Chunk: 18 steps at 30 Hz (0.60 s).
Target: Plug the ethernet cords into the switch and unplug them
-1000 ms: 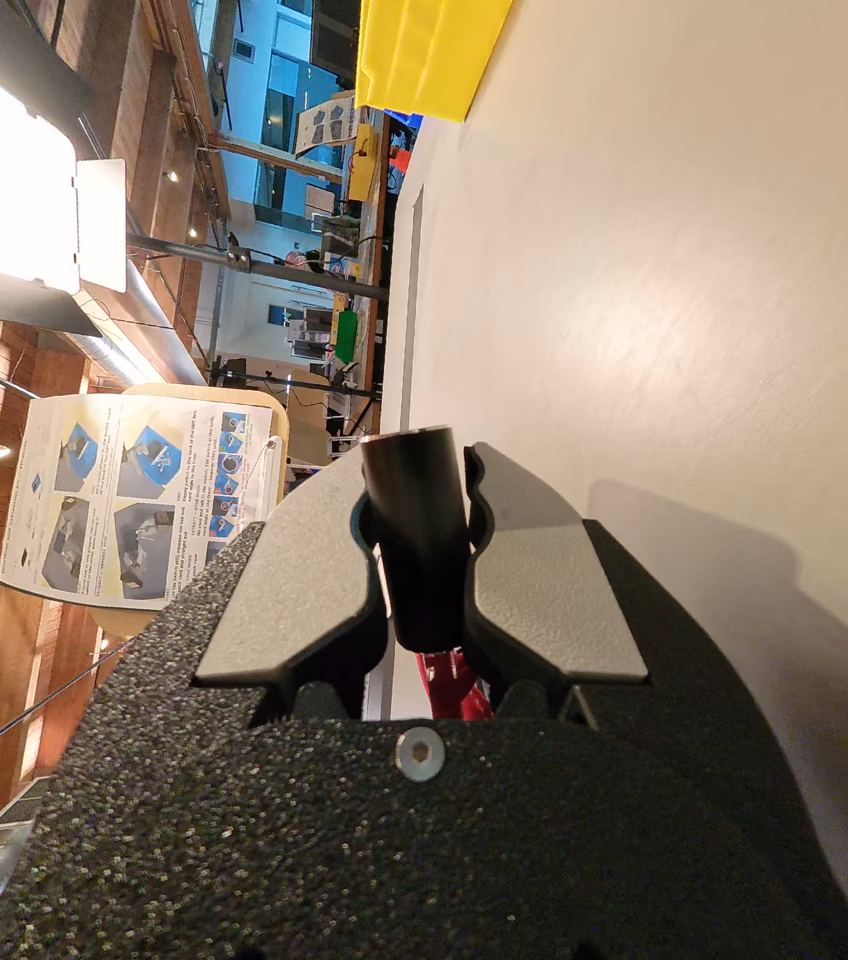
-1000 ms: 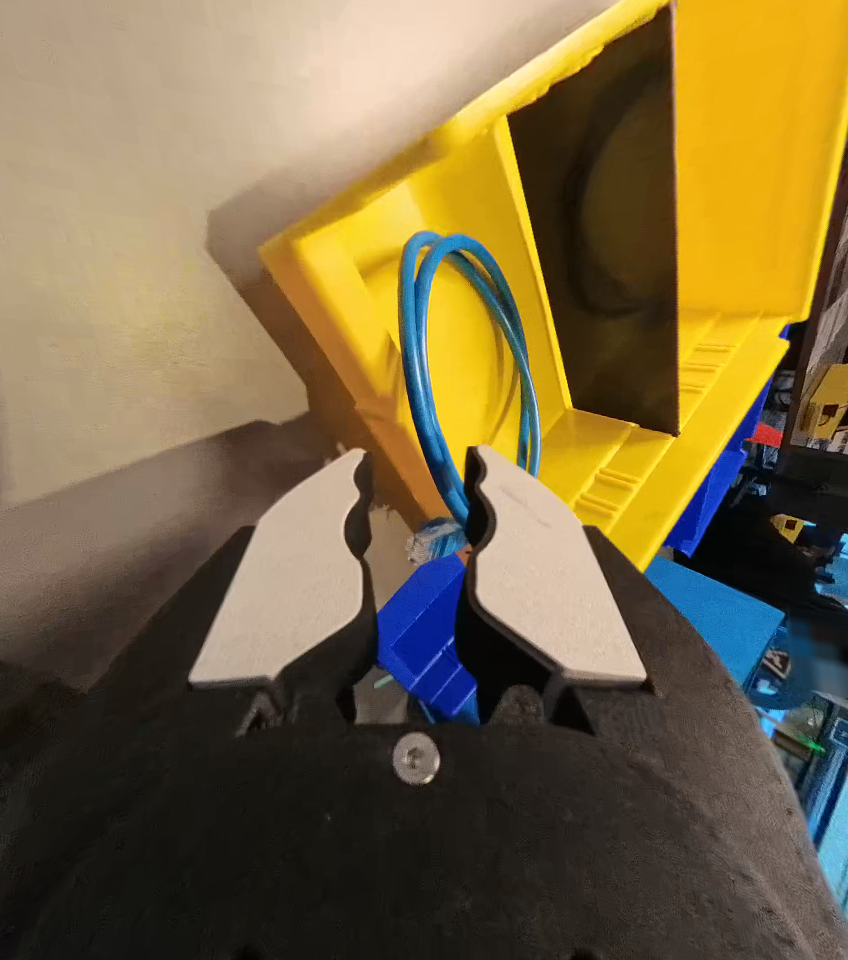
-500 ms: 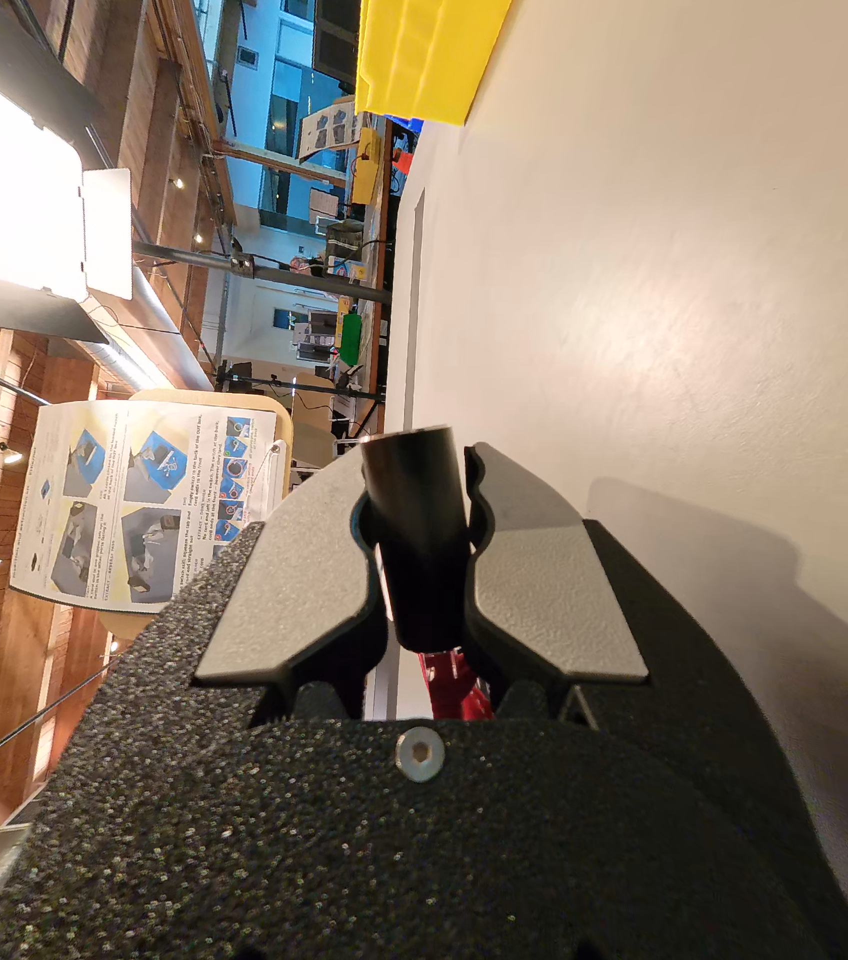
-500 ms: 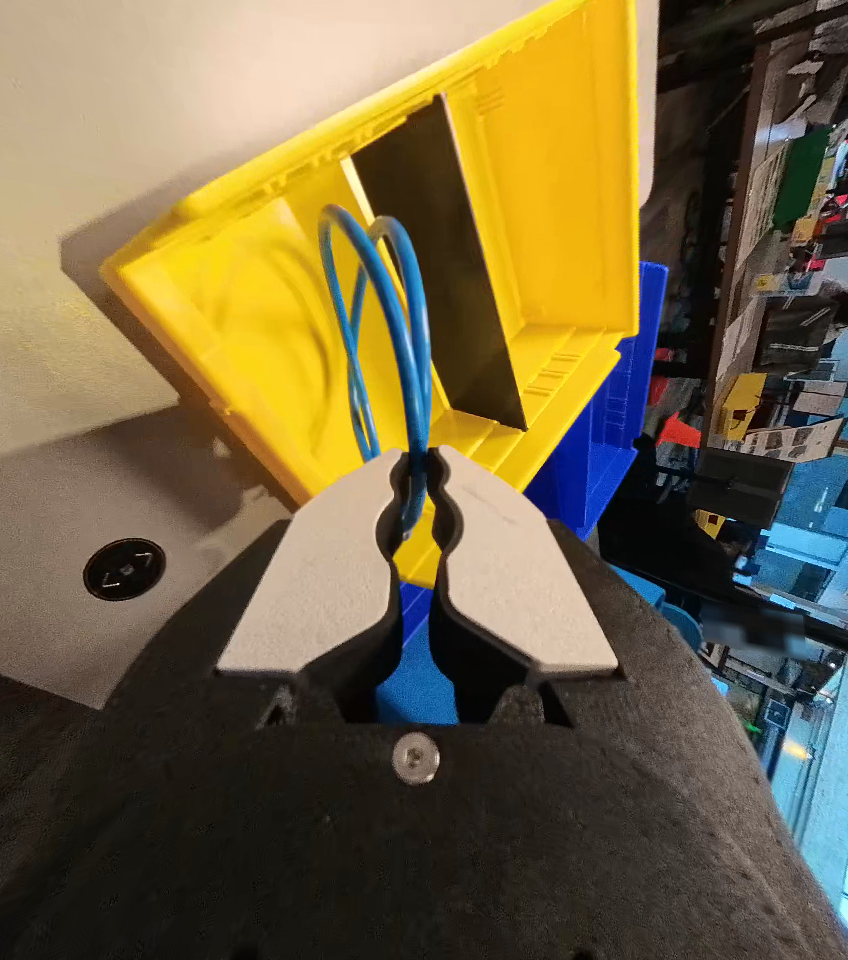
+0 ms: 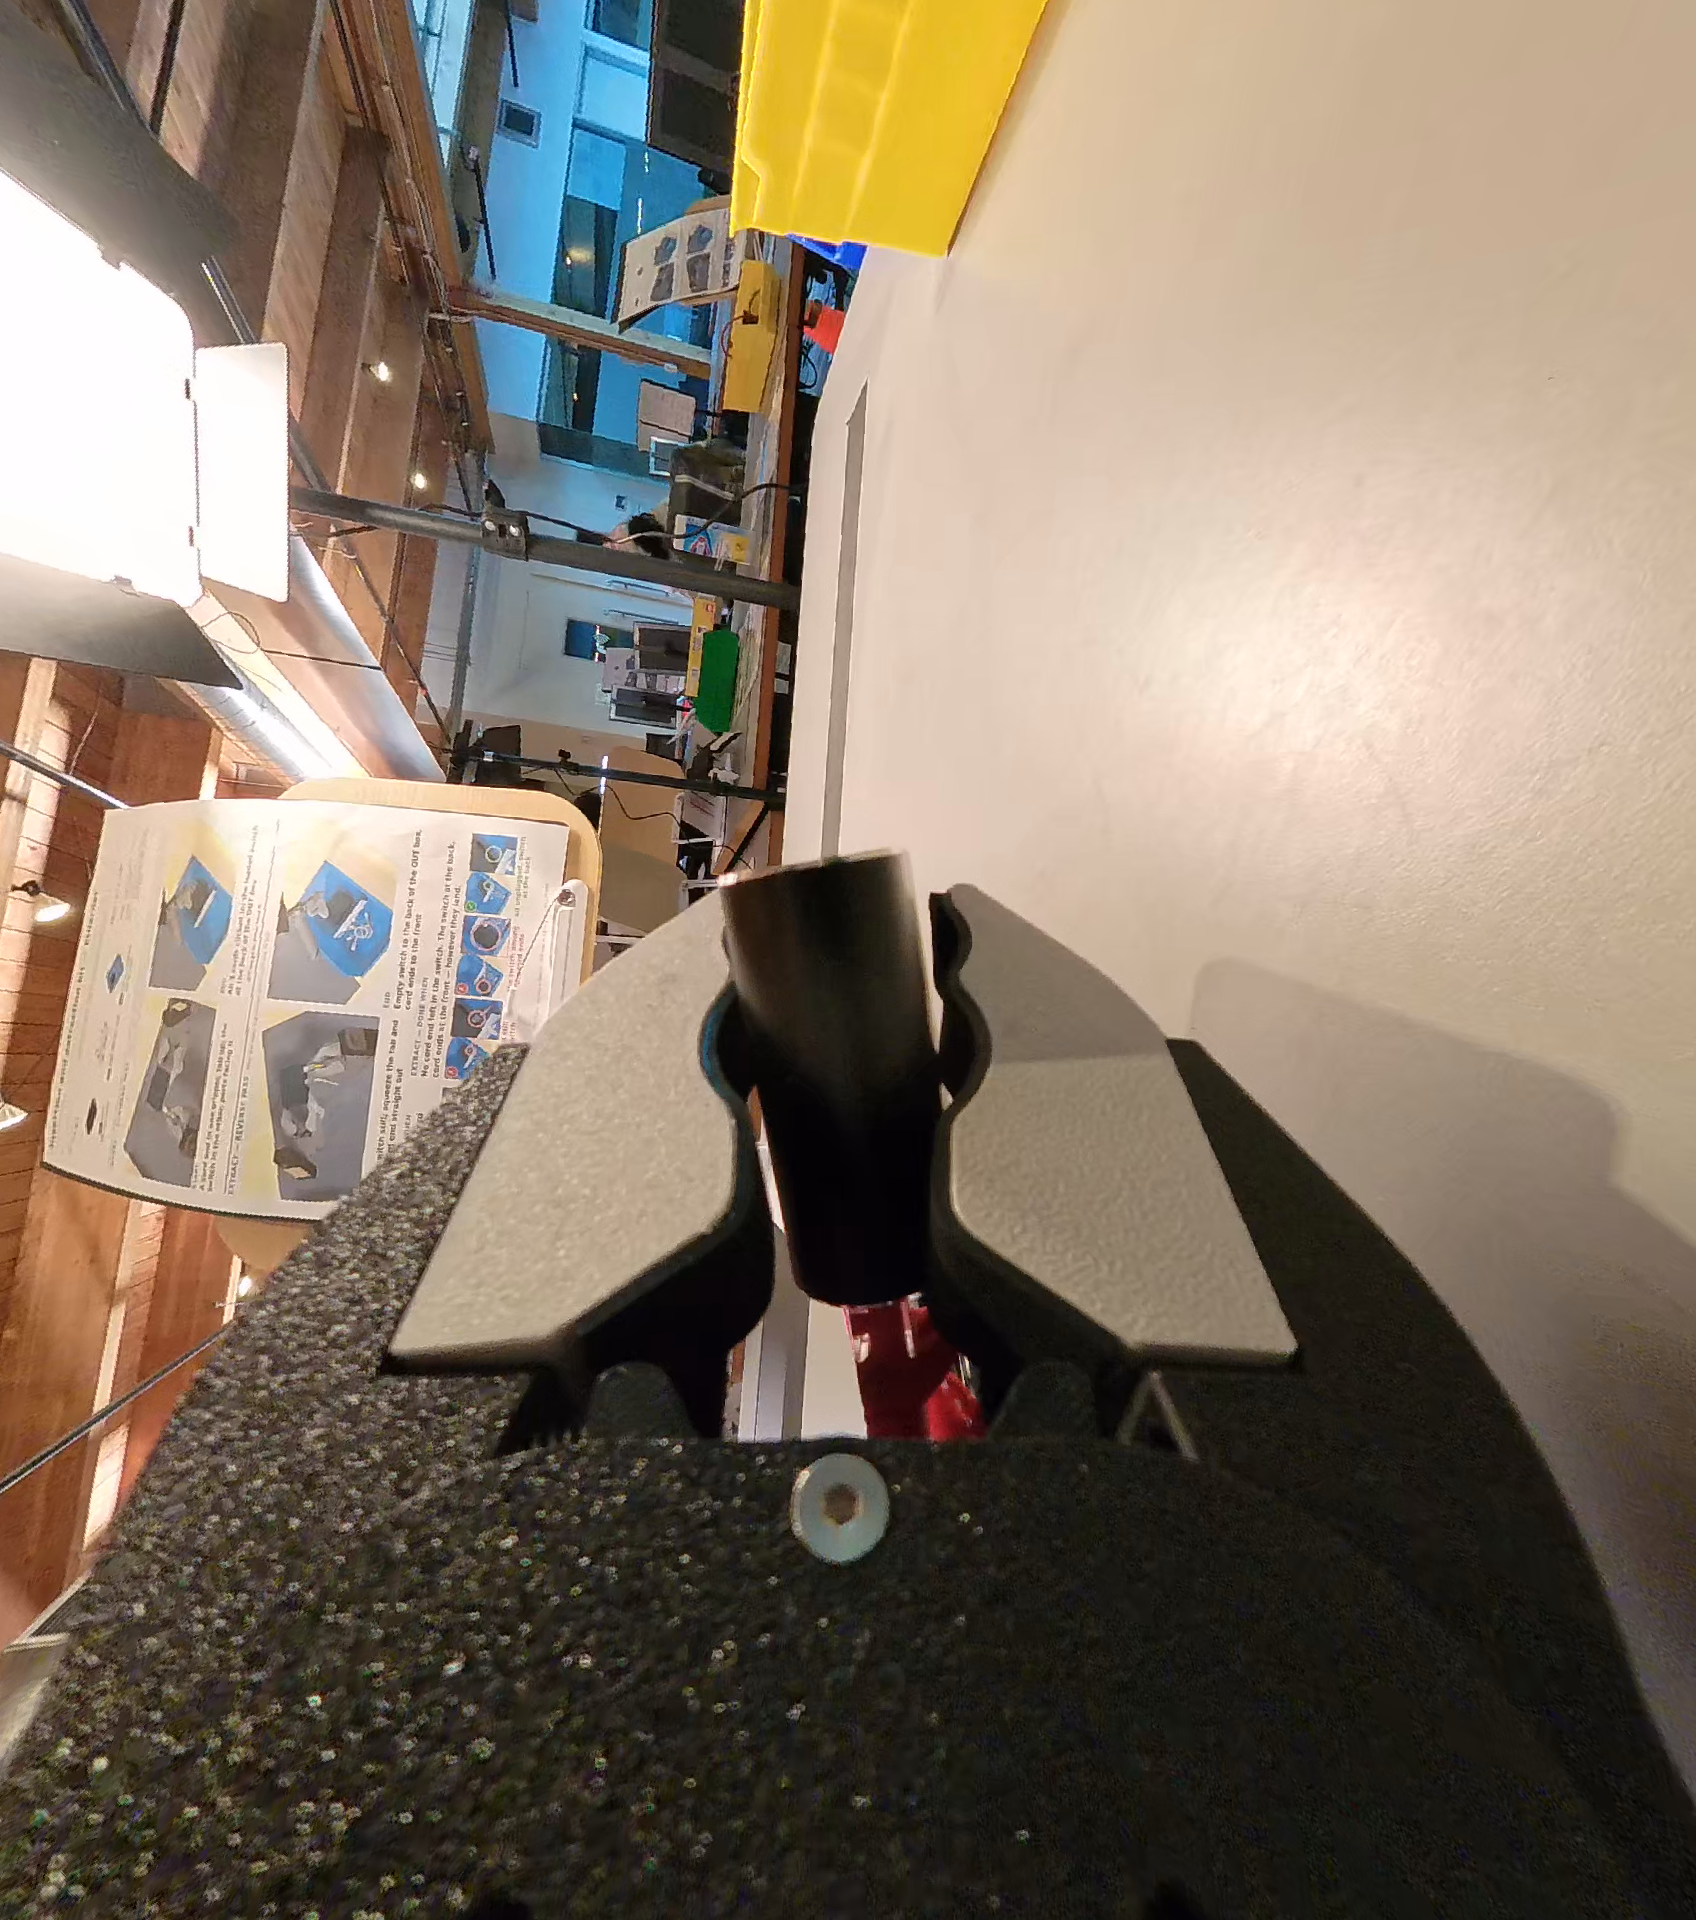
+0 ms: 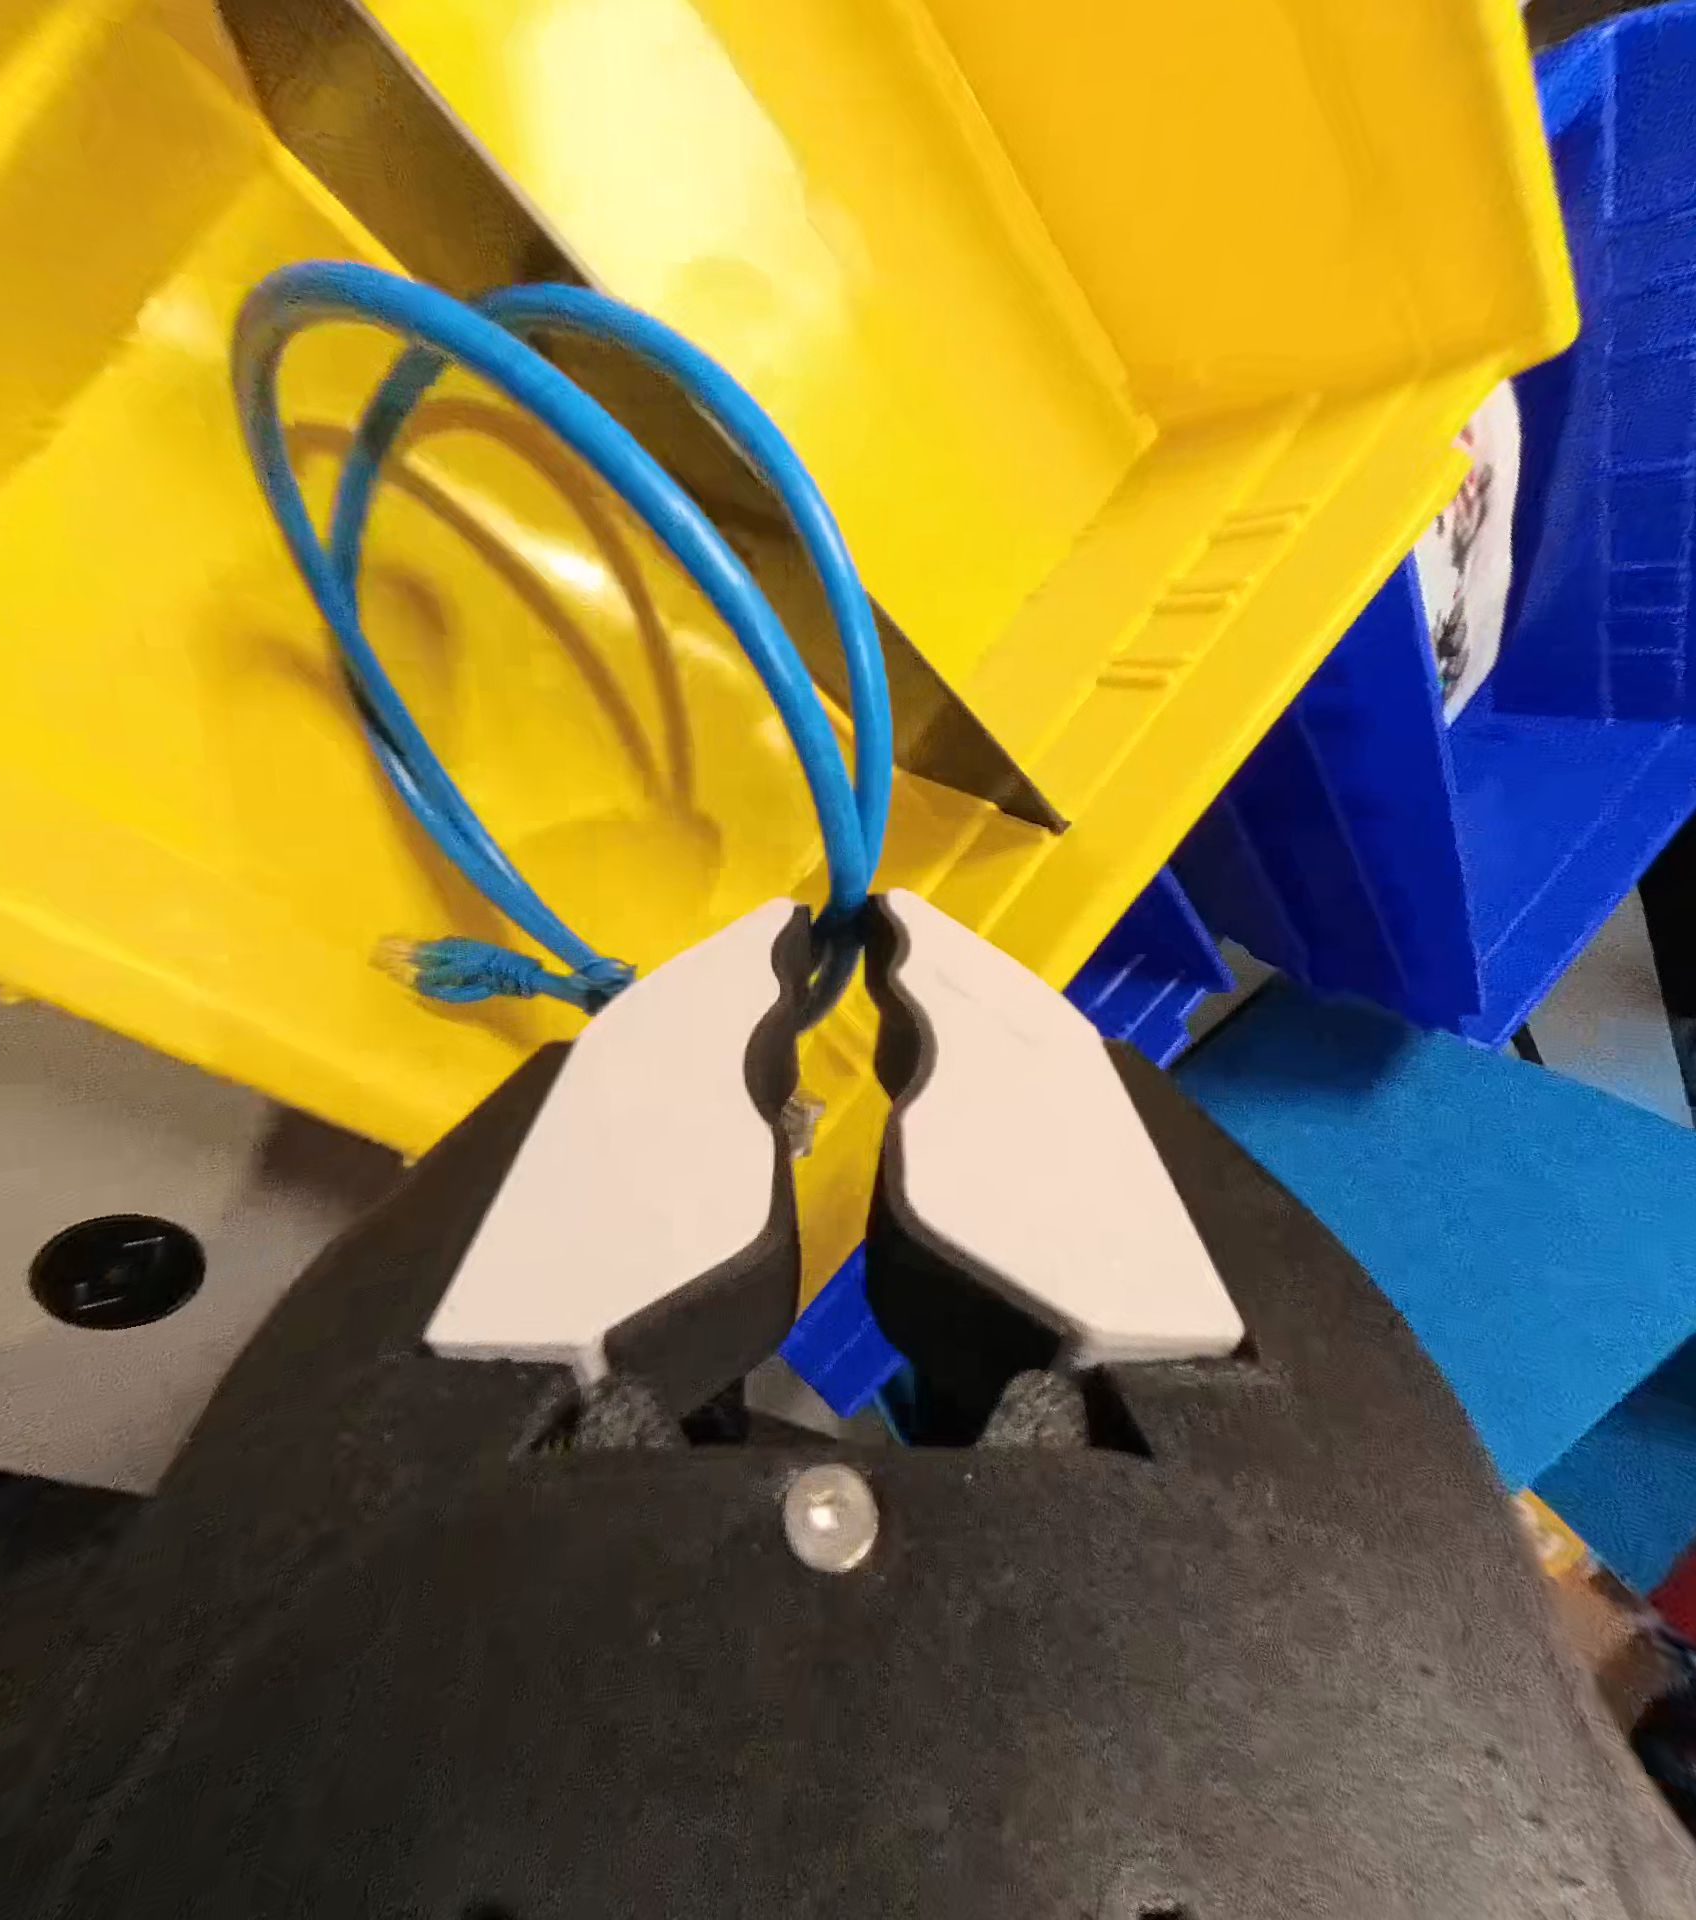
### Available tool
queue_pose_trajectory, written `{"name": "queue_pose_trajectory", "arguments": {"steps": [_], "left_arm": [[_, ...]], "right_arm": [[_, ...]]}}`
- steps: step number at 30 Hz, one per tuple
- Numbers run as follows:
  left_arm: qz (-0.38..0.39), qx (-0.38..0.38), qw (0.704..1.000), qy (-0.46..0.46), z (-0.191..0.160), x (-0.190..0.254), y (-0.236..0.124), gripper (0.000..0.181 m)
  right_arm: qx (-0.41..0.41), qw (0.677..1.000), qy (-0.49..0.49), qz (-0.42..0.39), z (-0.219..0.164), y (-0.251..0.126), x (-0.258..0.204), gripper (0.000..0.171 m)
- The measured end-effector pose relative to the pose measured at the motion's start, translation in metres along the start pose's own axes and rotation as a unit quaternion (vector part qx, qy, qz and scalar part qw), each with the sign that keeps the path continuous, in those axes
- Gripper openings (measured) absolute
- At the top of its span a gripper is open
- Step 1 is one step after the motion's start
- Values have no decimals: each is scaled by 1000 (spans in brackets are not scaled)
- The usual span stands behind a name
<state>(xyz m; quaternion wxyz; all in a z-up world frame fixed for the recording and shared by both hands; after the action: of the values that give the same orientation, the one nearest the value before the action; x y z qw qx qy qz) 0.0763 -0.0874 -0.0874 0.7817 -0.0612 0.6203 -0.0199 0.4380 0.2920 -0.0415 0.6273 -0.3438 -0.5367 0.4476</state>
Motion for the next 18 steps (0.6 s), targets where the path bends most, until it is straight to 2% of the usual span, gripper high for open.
{"name": "queue_pose_trajectory", "arguments": {"steps": [4,6,8,12,14,16,18], "left_arm": [[3,-2,1000,-3,-2,-1,0,31],[7,-3,1000,-6,-2,-2,0,31],[13,-3,1000,-13,-3,-4,0,31],[36,6,998,-49,-3,-15,-4,31],[54,23,993,-98,-3,-26,-7,31],[74,50,981,-173,-4,-41,-12,31],[87,89,958,-259,-7,-56,-19,30]], "right_arm": [[-70,997,-31,-27,-1,25,-1,35],[-80,994,-40,-57,-2,25,0,48],[-66,992,-35,-103,-2,14,5,54],[-11,976,-24,-215,2,-31,8,55],[38,967,-34,-250,17,-54,-6,53],[119,955,-58,-264,48,-75,-33,47],[221,941,-96,-238,93,-90,-74,41]]}}
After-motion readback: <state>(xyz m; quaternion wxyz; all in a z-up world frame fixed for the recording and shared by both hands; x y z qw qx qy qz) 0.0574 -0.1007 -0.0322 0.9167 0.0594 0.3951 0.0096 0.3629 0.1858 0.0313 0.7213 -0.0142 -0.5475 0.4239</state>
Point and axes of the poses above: each gripper's, where its closed fingertips meet, y out along the fingers, z out of its top, x = y × z across the jaws, the point moved 4 cm from there along -y, back along the fingers, and after that the axes turned 3 degrees about z, right-handed, at the moved point
